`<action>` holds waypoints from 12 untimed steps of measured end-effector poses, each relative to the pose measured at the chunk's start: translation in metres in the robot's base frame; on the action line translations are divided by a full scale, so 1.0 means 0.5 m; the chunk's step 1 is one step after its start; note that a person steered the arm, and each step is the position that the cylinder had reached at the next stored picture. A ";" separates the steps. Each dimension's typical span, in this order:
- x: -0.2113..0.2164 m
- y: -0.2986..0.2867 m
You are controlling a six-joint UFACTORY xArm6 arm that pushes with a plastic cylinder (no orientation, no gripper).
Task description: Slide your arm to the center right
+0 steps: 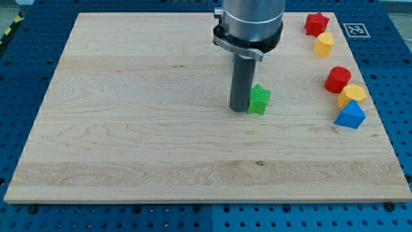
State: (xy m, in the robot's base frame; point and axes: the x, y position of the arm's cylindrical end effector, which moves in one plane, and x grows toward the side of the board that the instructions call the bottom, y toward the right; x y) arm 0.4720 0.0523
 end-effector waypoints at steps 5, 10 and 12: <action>-0.009 0.048; 0.180 0.340; 0.109 0.584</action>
State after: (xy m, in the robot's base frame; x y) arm 0.5267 0.3442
